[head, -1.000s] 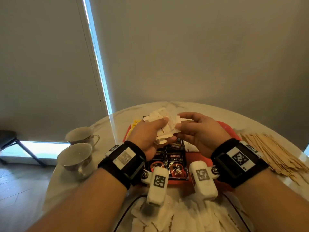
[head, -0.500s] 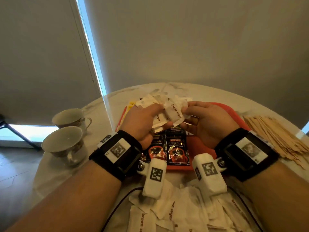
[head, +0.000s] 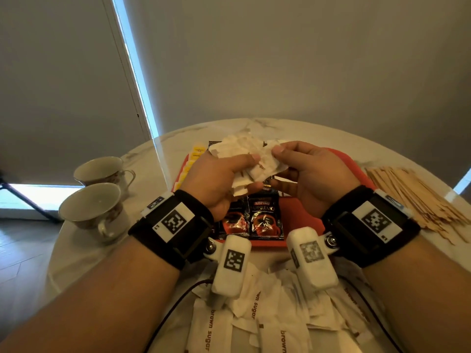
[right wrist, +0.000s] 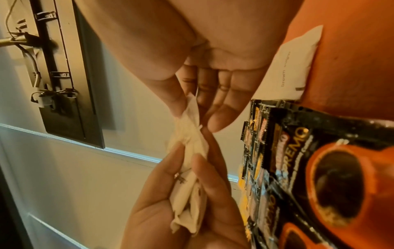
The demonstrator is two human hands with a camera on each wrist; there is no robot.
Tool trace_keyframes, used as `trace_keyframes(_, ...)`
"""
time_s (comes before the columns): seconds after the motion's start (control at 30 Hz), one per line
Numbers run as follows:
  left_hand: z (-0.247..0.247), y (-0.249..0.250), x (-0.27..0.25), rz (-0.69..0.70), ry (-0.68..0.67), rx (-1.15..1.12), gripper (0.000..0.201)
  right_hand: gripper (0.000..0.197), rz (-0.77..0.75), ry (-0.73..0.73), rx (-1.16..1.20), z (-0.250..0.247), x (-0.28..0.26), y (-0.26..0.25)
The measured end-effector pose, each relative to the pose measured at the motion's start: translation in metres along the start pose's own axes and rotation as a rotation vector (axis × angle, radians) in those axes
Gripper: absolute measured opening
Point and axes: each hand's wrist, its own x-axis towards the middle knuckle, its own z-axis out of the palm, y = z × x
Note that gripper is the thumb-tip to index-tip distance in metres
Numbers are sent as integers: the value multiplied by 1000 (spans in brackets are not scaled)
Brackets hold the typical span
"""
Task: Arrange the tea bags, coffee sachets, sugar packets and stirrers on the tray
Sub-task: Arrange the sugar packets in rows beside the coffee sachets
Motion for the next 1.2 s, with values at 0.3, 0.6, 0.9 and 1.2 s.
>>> trace_keyframes(0.3,-9,5,10,59,129,-23,23,8,-51,61,-15,-4,0,-1)
trace_keyframes(0.6,-3,-4,-6,145,-193,147,34,11,-153,-42,-201,-5,-4,4)
trace_keyframes(0.9,-4,-6,0,187,-61,79,34,31,-17,-81,-186,-8,-5,-1)
trace_keyframes(1.2,-2,-4,3,179,80,-18,37,5,-42,42,-107,-7,-4,-4)
